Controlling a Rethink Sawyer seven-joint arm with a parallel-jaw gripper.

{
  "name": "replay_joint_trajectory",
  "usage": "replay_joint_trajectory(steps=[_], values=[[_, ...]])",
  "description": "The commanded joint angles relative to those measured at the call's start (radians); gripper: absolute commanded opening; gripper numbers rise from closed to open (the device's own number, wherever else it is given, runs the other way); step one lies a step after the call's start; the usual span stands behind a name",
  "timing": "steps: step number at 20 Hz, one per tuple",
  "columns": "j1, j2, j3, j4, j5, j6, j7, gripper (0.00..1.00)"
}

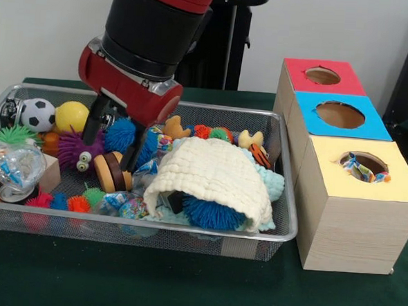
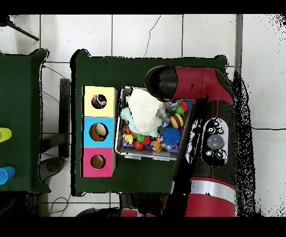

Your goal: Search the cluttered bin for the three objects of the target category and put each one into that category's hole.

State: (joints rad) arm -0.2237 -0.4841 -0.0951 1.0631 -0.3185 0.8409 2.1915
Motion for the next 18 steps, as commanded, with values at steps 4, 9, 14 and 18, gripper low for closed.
replay_joint_trajectory(steps=[4,9,14,18], values=[[-0.012,0.055,0.011,0.009,-0.047,-0.056,0.021,1.0],[-0.004,0.065,-0.033,-0.011,-0.079,-0.091,0.042,1.0],[0.028,0.063,-0.122,-0.016,-0.105,-0.118,0.109,1.0],[0.024,0.075,-0.15,-0.018,-0.097,-0.146,0.128,1.0]])
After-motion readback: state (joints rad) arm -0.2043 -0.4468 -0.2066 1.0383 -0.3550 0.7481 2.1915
